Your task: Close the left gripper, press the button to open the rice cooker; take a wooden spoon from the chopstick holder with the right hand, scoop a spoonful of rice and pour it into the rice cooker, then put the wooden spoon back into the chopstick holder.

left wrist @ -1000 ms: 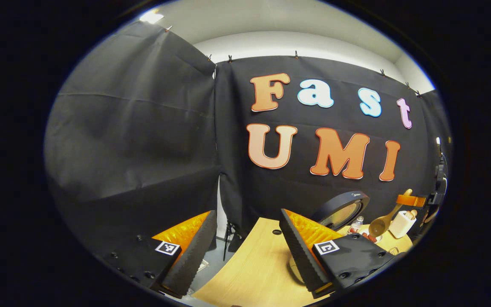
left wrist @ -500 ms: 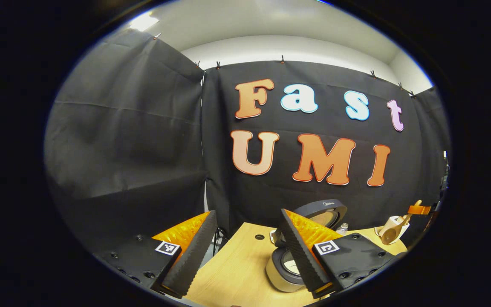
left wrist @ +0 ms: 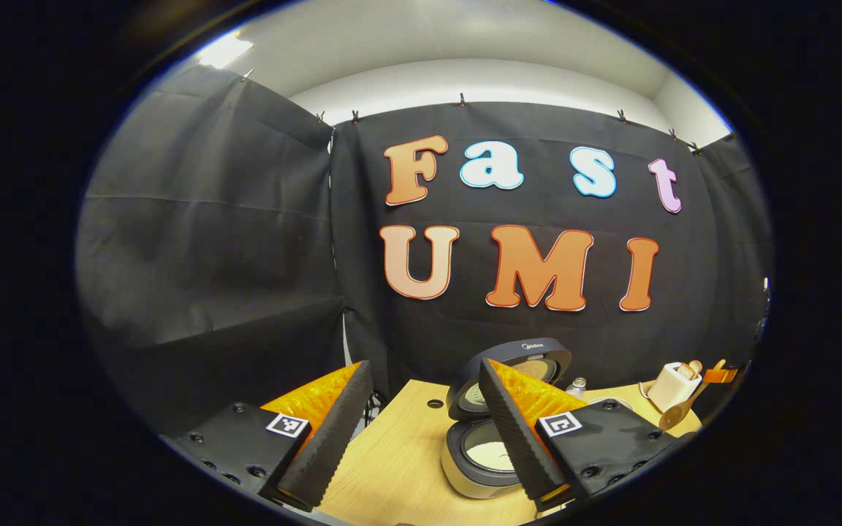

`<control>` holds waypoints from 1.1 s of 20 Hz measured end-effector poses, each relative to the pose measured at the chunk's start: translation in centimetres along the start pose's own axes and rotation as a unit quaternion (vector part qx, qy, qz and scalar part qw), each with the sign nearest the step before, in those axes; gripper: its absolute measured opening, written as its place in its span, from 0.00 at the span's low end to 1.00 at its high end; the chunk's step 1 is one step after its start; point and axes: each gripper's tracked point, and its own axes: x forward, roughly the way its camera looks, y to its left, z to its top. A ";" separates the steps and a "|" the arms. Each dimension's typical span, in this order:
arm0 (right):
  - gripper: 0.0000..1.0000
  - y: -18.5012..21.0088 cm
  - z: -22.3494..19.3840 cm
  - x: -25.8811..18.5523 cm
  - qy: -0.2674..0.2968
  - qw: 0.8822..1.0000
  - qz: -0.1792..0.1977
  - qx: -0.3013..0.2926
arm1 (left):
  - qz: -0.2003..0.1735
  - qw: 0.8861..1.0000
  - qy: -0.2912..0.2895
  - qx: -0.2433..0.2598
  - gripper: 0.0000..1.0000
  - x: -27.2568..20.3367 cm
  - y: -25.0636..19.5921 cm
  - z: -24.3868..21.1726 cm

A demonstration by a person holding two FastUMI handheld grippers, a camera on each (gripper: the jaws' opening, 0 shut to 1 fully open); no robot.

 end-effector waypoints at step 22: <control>0.24 -8.1 -12.4 5.2 0.110 0.988 -0.031 0.101 | 0.009 0.999 -0.005 0.035 0.96 -2.4 -0.8 1.6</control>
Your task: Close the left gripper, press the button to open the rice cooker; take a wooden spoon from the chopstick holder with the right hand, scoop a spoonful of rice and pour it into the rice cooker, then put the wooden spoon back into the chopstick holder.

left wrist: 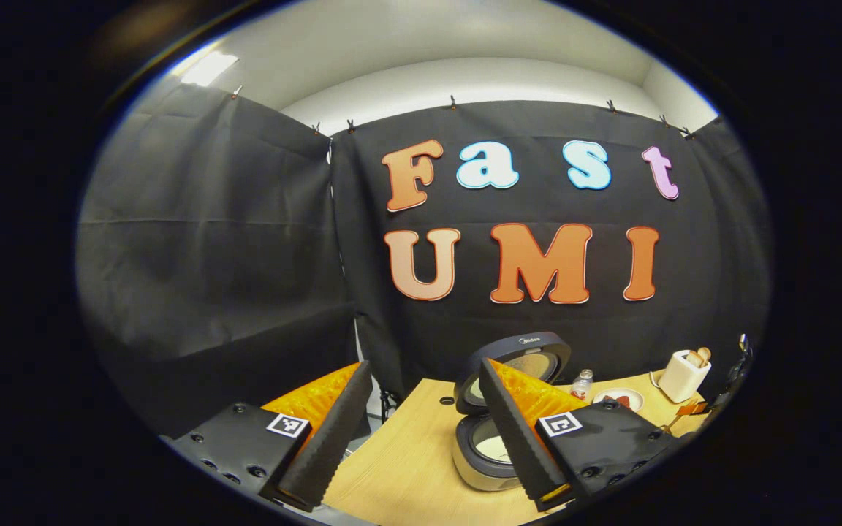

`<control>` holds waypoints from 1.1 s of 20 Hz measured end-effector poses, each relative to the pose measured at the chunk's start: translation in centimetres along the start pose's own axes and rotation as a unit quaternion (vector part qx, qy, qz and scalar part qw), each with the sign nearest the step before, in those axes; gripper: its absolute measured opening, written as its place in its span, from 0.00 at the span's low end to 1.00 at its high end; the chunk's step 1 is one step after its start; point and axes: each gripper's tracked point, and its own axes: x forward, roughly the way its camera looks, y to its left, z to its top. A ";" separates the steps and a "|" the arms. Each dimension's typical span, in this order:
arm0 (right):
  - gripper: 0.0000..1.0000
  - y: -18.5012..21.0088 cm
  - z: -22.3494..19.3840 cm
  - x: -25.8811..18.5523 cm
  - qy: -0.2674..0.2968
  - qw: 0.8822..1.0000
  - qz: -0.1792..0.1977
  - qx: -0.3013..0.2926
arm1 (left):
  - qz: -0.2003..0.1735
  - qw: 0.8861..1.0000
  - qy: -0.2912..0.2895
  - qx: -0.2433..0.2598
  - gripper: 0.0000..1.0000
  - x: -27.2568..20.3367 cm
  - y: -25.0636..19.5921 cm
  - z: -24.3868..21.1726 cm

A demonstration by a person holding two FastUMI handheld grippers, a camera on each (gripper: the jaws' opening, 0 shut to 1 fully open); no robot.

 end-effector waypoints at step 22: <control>0.95 5.4 22.3 -21.2 -0.209 0.961 -0.085 -0.160 | -0.148 0.987 -0.030 -0.045 0.96 15.7 -13.4 9.2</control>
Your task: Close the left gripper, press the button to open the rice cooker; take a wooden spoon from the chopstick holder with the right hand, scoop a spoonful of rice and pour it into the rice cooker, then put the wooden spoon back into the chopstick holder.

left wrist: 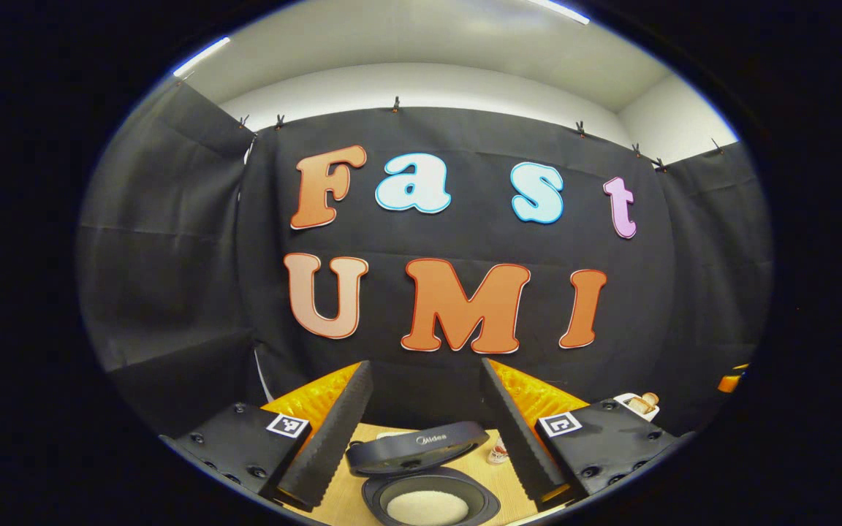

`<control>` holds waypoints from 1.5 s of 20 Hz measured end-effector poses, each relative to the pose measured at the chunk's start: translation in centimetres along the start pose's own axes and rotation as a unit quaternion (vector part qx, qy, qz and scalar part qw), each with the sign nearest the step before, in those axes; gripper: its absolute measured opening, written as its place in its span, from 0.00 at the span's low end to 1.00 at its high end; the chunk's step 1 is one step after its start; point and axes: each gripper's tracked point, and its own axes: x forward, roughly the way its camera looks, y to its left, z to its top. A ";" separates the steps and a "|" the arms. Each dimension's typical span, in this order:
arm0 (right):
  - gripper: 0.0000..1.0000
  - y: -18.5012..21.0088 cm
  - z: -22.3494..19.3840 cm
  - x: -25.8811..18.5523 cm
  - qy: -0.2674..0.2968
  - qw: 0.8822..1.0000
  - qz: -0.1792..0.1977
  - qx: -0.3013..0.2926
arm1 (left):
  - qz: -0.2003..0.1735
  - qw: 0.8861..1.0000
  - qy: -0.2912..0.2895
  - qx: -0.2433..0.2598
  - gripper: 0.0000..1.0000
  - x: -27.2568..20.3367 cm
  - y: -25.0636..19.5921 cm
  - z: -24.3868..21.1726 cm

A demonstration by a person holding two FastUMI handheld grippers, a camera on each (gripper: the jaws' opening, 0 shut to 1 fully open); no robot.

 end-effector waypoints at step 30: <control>1.00 2.1 1.2 -3.4 -0.001 0.999 0.021 0.026 | -0.065 0.980 0.189 0.007 0.99 0.5 -4.5 -24.3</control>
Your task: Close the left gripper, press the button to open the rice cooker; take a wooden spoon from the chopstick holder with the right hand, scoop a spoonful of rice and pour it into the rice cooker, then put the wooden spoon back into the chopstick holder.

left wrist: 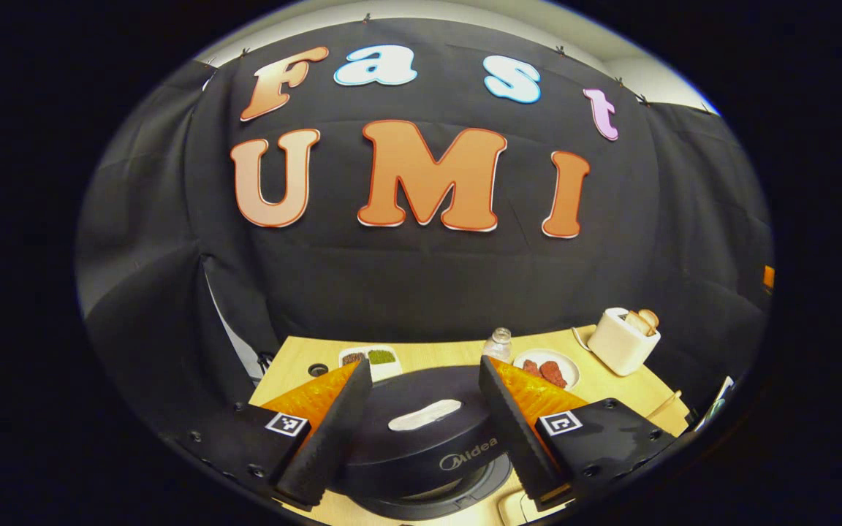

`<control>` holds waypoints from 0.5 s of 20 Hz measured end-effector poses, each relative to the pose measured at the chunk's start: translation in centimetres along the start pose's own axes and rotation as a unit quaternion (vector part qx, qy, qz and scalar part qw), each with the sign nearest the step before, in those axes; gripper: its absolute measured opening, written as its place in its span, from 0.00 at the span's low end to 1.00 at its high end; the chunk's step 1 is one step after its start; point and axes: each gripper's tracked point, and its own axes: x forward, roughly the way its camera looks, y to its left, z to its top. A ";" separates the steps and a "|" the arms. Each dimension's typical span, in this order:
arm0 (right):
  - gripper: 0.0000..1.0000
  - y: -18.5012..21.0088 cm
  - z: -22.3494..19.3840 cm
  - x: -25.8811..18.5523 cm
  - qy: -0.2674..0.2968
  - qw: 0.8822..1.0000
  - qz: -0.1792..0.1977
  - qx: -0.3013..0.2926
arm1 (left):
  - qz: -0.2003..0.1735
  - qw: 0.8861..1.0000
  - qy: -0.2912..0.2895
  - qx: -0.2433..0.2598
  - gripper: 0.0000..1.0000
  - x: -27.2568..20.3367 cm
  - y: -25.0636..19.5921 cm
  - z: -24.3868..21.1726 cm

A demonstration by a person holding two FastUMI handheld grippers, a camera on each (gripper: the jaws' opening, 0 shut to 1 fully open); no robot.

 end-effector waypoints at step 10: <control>0.95 -0.3 -2.6 0.1 0.036 0.999 0.028 -0.006 | 0.040 0.999 0.020 -0.017 0.97 -0.1 -1.2 -8.6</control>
